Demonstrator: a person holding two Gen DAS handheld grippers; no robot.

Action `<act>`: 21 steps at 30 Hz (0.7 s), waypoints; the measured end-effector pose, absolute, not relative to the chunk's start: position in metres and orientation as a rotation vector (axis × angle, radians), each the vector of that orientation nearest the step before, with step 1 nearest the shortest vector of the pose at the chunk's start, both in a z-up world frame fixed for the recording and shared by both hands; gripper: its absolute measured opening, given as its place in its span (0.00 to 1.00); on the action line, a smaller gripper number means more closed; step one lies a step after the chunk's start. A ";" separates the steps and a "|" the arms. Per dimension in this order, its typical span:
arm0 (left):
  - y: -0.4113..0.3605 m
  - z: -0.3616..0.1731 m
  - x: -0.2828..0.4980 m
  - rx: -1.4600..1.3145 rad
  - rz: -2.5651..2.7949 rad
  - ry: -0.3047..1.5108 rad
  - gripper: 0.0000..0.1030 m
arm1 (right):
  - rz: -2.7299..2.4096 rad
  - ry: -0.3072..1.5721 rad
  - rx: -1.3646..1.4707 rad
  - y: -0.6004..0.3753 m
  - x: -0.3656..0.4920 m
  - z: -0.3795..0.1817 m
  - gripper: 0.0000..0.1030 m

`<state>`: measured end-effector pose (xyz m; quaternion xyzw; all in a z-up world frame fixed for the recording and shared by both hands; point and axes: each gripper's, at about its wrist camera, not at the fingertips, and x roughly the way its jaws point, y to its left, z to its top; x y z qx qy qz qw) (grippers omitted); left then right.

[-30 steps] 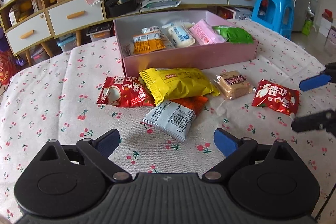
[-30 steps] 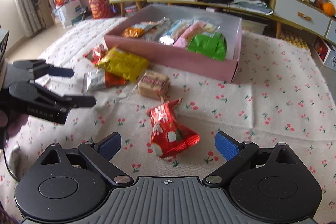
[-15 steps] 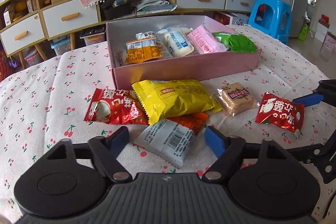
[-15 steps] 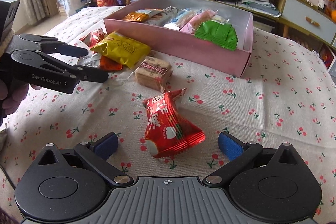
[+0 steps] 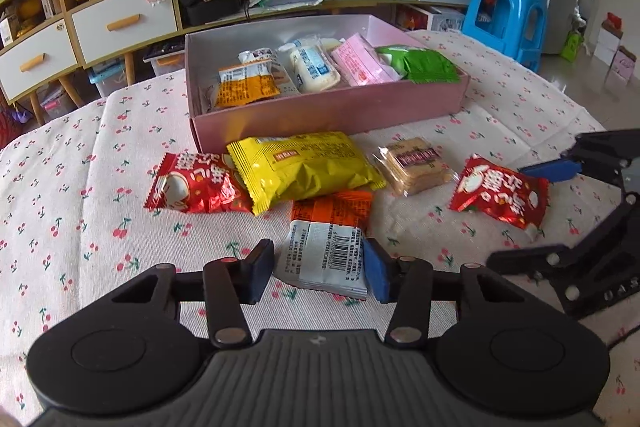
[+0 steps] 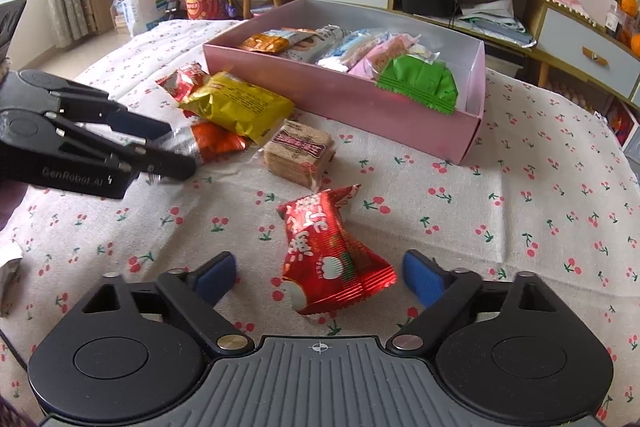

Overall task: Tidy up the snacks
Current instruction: 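Grasp the white-orange biscuit packet with left tool while right tool grasps red candy packet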

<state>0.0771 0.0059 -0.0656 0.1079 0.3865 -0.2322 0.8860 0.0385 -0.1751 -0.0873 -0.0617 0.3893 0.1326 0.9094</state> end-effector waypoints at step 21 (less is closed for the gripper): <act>-0.018 -0.064 0.050 0.302 -0.533 0.867 0.50 | 0.292 0.810 -0.108 -0.165 0.036 -0.081 0.48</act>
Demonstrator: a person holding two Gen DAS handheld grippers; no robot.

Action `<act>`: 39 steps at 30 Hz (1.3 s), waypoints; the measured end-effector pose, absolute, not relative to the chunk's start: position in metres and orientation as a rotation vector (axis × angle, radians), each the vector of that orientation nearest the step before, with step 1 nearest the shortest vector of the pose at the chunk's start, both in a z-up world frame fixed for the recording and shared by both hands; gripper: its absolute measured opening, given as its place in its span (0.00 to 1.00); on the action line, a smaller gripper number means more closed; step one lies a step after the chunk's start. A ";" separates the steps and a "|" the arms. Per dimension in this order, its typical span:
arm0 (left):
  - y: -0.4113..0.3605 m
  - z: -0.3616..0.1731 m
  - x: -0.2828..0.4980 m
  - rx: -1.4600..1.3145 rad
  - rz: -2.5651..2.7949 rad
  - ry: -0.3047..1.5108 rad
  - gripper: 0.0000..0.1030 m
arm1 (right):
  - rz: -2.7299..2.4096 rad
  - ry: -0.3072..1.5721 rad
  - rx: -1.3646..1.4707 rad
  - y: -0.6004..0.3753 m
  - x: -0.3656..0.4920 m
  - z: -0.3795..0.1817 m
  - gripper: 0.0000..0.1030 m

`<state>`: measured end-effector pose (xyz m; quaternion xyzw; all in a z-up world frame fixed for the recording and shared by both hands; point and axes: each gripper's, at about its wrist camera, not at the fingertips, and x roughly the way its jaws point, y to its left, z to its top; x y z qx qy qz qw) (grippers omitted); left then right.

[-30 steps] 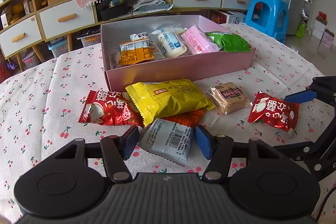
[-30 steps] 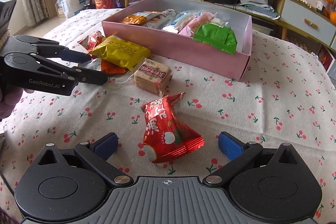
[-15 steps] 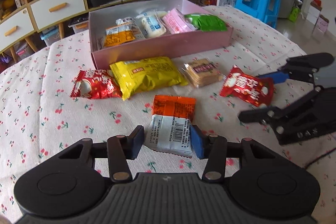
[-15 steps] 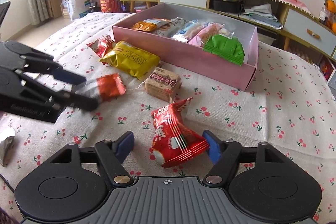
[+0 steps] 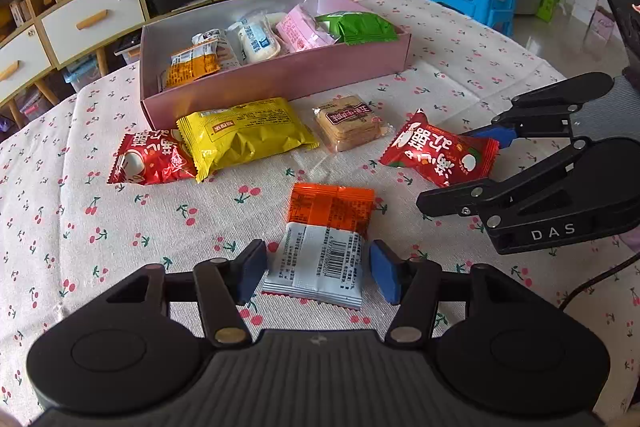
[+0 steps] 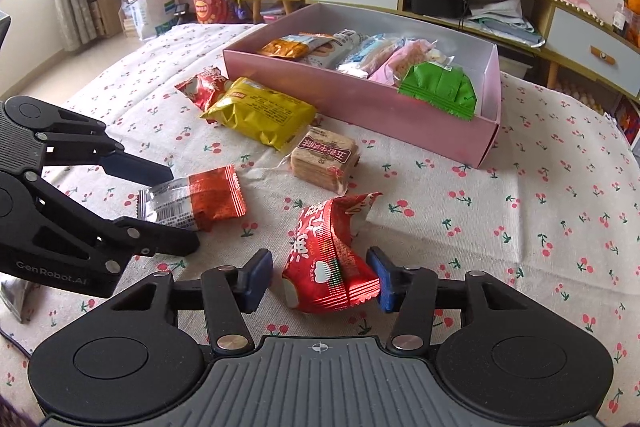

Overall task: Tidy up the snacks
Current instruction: 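Grasp the white-orange biscuit packet with left tool while right tool grasps red candy packet, then lift both packets and carry them toward the pink box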

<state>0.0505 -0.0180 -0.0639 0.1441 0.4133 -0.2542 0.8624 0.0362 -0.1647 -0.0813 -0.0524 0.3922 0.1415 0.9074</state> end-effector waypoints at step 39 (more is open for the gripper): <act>0.012 0.003 0.093 -0.092 -0.384 0.874 0.36 | 0.364 0.853 0.215 -0.157 0.063 -0.016 0.05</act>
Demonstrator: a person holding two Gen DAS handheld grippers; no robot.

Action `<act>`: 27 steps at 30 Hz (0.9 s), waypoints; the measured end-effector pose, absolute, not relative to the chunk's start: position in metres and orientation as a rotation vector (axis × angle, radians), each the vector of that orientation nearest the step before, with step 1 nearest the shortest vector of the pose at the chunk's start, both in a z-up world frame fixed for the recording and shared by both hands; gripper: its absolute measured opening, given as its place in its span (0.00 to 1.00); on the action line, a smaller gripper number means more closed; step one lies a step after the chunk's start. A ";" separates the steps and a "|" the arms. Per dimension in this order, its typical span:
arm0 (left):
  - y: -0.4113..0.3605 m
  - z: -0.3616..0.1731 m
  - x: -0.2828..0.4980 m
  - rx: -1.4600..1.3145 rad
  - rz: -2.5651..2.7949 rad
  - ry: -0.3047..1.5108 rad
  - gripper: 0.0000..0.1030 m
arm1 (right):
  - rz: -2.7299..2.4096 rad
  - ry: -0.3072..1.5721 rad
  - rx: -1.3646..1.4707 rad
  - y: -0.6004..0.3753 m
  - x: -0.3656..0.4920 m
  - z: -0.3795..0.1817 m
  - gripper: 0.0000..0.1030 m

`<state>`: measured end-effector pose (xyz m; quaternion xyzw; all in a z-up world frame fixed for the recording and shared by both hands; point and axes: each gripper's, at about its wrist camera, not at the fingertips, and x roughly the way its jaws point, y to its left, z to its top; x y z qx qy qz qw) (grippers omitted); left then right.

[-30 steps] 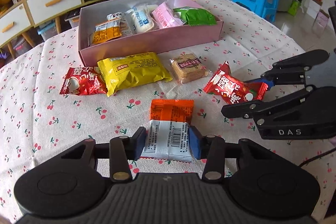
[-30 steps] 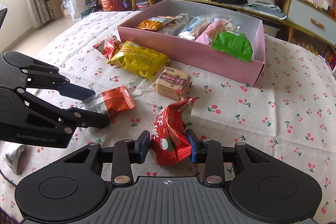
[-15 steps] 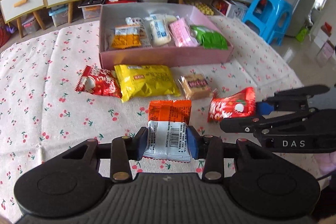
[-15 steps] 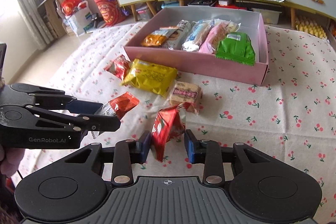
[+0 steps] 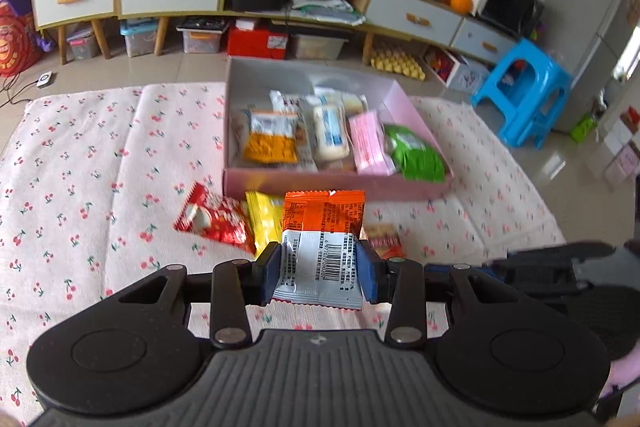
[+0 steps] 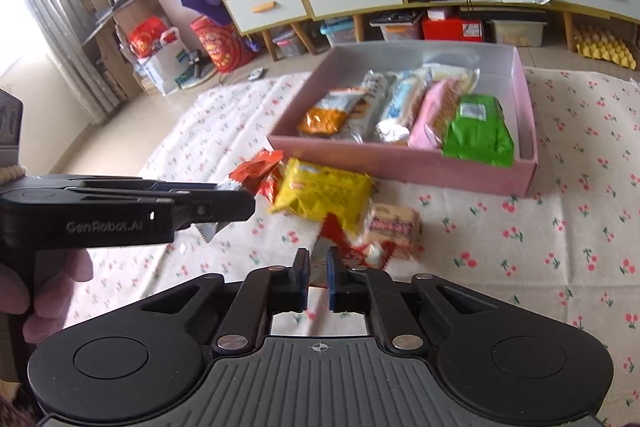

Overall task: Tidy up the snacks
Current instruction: 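Lift both packets and carry them toward the pink box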

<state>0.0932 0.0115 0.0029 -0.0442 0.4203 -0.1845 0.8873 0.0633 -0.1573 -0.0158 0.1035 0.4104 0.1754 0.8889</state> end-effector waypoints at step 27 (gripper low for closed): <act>0.037 -0.006 0.113 -0.187 -0.288 0.934 0.36 | 0.505 0.842 -0.244 -0.093 0.086 -0.053 0.59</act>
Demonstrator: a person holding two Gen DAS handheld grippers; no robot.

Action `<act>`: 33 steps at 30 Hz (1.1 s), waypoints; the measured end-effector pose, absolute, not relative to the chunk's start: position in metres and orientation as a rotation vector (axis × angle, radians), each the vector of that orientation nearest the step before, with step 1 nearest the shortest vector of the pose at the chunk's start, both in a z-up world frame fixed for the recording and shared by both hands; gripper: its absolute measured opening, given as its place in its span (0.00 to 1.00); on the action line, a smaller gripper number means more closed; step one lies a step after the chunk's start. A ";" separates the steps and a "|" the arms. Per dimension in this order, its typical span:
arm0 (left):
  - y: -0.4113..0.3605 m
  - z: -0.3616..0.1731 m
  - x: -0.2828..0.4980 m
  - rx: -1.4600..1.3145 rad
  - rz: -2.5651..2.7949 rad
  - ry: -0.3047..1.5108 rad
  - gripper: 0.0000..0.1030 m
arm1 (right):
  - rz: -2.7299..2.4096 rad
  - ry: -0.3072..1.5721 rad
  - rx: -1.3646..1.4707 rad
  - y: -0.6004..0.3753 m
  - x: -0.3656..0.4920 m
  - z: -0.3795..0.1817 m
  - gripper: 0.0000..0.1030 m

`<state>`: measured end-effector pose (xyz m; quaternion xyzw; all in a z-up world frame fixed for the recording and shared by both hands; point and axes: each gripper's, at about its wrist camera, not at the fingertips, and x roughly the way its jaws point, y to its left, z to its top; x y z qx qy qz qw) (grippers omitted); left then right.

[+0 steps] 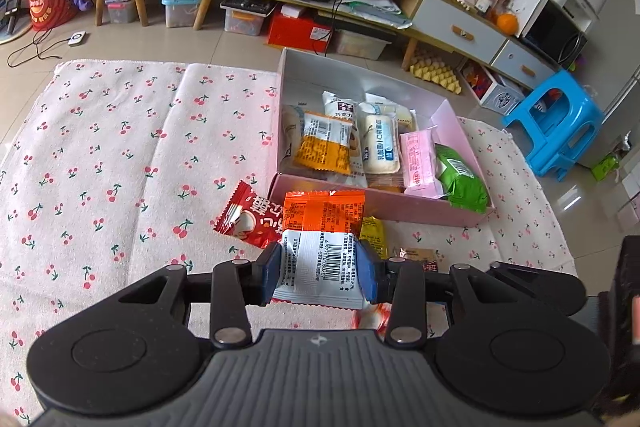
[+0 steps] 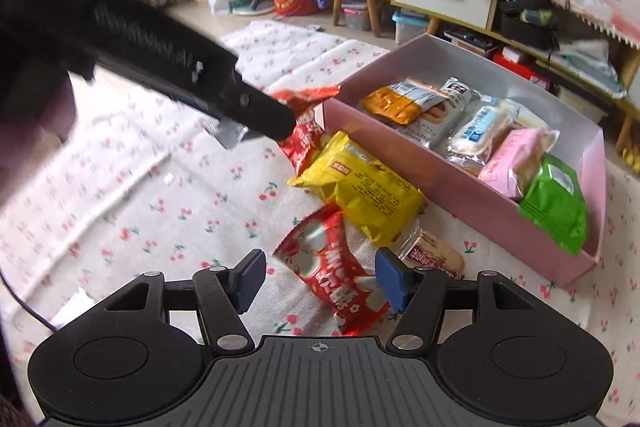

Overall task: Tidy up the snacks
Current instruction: 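Lift both packets and carry them toward the pink box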

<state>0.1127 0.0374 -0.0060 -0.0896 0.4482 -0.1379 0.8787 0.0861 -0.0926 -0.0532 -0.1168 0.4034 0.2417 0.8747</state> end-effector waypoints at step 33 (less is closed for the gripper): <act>0.017 -0.008 0.195 -0.183 -0.280 0.794 0.36 | 0.156 0.784 0.430 -0.212 0.184 0.012 0.31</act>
